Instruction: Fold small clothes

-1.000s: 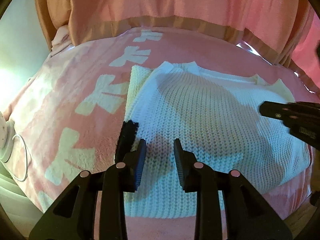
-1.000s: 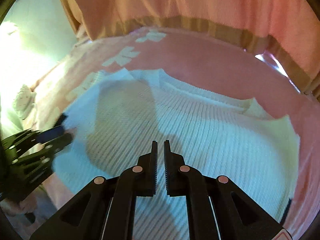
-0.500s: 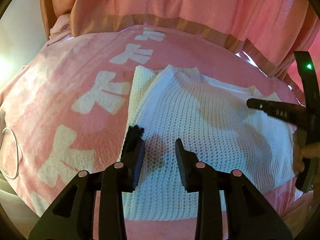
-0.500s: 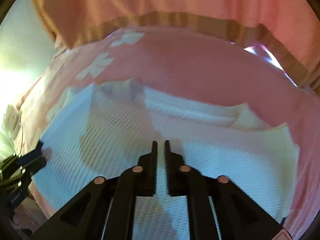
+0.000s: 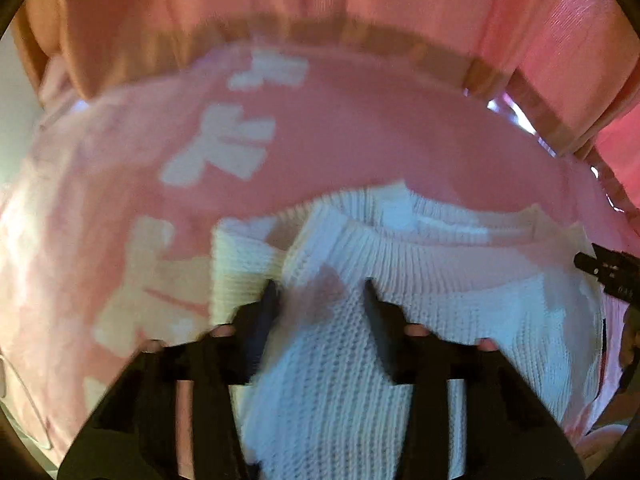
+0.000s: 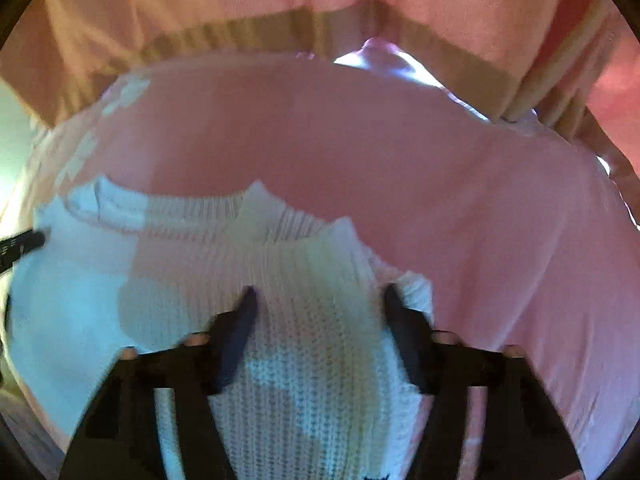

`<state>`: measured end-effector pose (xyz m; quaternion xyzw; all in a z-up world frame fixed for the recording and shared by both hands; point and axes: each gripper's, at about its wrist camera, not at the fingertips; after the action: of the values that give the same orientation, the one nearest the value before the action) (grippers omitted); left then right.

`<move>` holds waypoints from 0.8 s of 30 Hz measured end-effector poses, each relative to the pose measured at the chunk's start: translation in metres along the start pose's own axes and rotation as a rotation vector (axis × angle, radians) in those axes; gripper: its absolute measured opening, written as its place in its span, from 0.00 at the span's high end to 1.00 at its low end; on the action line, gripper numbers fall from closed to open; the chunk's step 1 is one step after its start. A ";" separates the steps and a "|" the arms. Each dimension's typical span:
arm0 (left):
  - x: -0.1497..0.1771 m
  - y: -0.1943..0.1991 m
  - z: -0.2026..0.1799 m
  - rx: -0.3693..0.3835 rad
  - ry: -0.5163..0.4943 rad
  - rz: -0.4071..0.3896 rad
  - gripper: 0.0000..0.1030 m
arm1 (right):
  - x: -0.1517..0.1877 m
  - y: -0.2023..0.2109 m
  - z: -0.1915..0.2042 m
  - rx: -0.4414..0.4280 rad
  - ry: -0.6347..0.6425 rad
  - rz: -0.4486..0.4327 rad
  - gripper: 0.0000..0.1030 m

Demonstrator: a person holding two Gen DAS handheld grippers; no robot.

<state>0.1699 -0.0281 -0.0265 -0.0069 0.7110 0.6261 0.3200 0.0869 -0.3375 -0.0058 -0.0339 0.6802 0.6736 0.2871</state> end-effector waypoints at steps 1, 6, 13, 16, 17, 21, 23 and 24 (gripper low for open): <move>-0.001 -0.003 0.000 -0.005 0.003 0.008 0.93 | 0.002 -0.004 0.002 -0.007 0.009 0.012 0.85; -0.015 0.023 0.003 -0.023 0.036 -0.110 0.94 | -0.016 0.042 -0.004 -0.091 -0.070 -0.146 0.94; -0.022 -0.007 0.011 -0.083 0.056 -0.014 0.90 | -0.020 -0.015 -0.017 0.015 -0.105 0.017 0.91; -0.017 0.015 0.012 -0.073 0.057 -0.053 0.75 | -0.020 0.023 -0.003 0.008 -0.067 -0.095 0.85; -0.013 0.035 0.014 -0.084 0.058 -0.111 0.59 | -0.021 0.041 0.001 -0.031 -0.068 -0.140 0.85; 0.018 0.082 0.021 -0.104 0.081 -0.216 0.40 | -0.001 0.085 0.042 -0.279 -0.030 -0.162 0.91; 0.034 0.089 0.028 -0.047 0.146 -0.223 0.34 | 0.012 0.081 0.070 -0.351 0.025 -0.100 0.94; 0.047 0.087 0.031 -0.016 0.186 -0.214 0.34 | 0.018 0.075 0.085 -0.375 0.057 -0.060 0.96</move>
<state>0.1111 0.0370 0.0286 -0.1434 0.7277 0.5908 0.3175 0.0688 -0.2450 0.0601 -0.1264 0.5493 0.7784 0.2762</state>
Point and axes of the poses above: each gripper's, at about its wrist camera, not at the fingertips, and y roughly against the way its jaws point, z to its left, x to its underside, and after that the axes turned 13 degrees about -y, right-handed
